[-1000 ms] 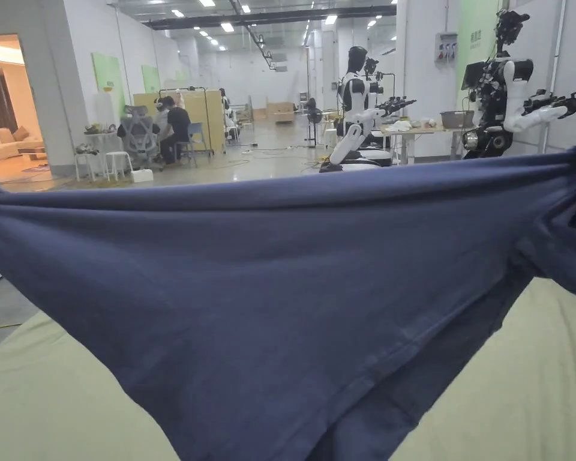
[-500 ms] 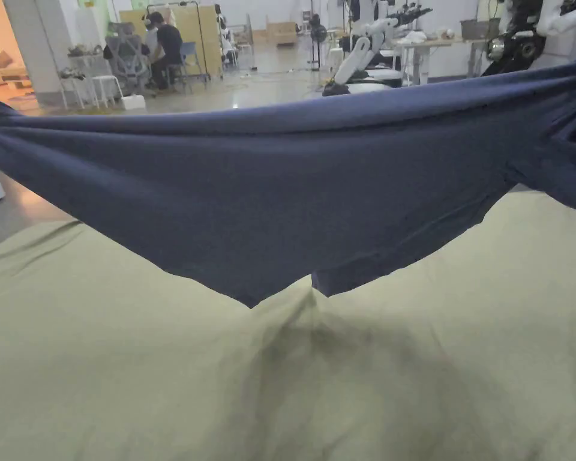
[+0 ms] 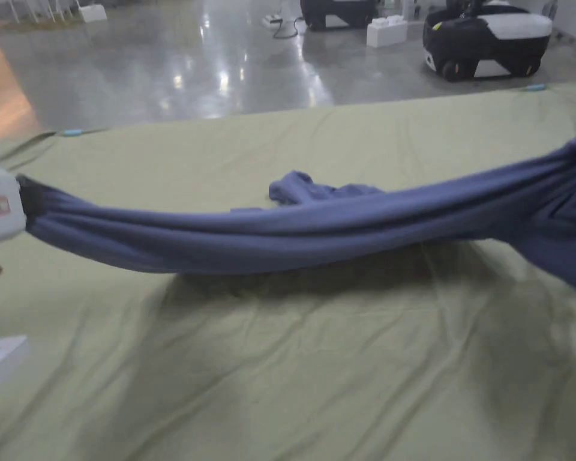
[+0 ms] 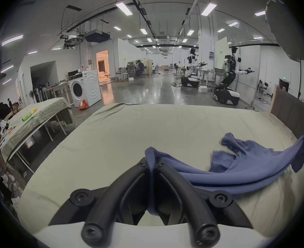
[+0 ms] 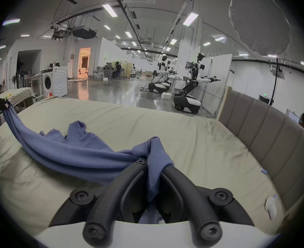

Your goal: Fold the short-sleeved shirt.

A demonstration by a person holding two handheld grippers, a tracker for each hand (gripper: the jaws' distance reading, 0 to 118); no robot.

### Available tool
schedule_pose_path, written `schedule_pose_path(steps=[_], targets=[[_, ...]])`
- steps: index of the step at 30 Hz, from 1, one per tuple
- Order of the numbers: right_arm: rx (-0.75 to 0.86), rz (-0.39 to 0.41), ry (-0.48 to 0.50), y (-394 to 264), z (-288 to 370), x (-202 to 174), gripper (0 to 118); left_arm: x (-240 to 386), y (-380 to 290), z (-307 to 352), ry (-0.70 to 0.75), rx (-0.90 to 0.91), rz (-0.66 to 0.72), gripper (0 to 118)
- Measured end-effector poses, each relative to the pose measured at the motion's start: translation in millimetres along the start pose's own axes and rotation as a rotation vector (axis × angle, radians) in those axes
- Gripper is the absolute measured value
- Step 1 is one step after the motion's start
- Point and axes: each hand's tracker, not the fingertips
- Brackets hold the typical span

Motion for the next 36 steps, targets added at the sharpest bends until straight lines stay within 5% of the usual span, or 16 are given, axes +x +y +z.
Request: schedule_pose_path(steps=[9, 18, 19, 20, 21, 22, 24, 27, 29, 30, 31, 32, 33, 36], targets=[[-0.061, 0.025, 0.074, -73.4, 157.8, -1.4, 5, -43.7, -83.6, 164.3, -0.056, -0.003, -0.024, 2], [-0.215, 0.129, 0.152, -184.6, 255.3, -8.0, 6, -71.7, -214.3, 248.2, -0.158, -0.283, -0.101, 5], [-0.225, 0.127, 0.147, -194.1, 257.2, -9.1, 22, -79.8, -226.4, 236.3, -0.16, -0.324, -0.101, 19], [-0.246, 0.111, 0.153, -207.9, 251.5, -4.6, 52, -79.9, -238.3, 235.6, -0.146, -0.317, -0.098, 52], [-0.262, 0.075, 0.167, -217.3, 250.8, -4.0, 95, -79.0, -246.6, 237.1, -0.142, -0.315, -0.099, 96], [-0.264, 0.069, 0.143, -223.6, 252.4, -4.5, 118, -78.7, -254.3, 239.4, -0.133, -0.323, -0.089, 118], [-0.306, 0.13, 0.022, -233.3, 258.6, -10.0, 117, -83.0, -263.4, 237.3, -0.162, -0.401, -0.049, 118], [-0.212, 0.067, 0.038, -234.4, 292.7, -9.0, 117, -88.4, -264.9, 269.5, -0.254, -0.291, 0.029, 118], [-0.169, 0.014, -0.035, -227.5, 322.6, -15.2, 117, -92.9, -260.1, 302.9, -0.197, -0.205, 0.034, 113], [-0.113, -0.032, -0.087, -222.5, 340.7, -17.6, 114, -96.7, -259.8, 327.5, -0.157, -0.106, 0.079, 97], [-0.059, -0.096, -0.069, -217.6, 358.3, -19.8, 96, -90.5, -249.3, 351.5, -0.164, -0.021, 0.124, 57], [-0.017, -0.158, 0.013, -201.9, 381.6, -32.0, 61, -88.4, -246.4, 374.0, -0.167, 0.02, 0.153, 15], [0.04, -0.179, 0.072, -195.1, 399.3, -39.9, 6, -86.4, -248.3, 393.6, -0.139, 0.058, 0.179, 0], [0.139, -0.148, -0.001, -177.8, 427.2, -70.9, 2, -87.3, -258.7, 428.1, -0.112, 0.16, 0.311, 0]])
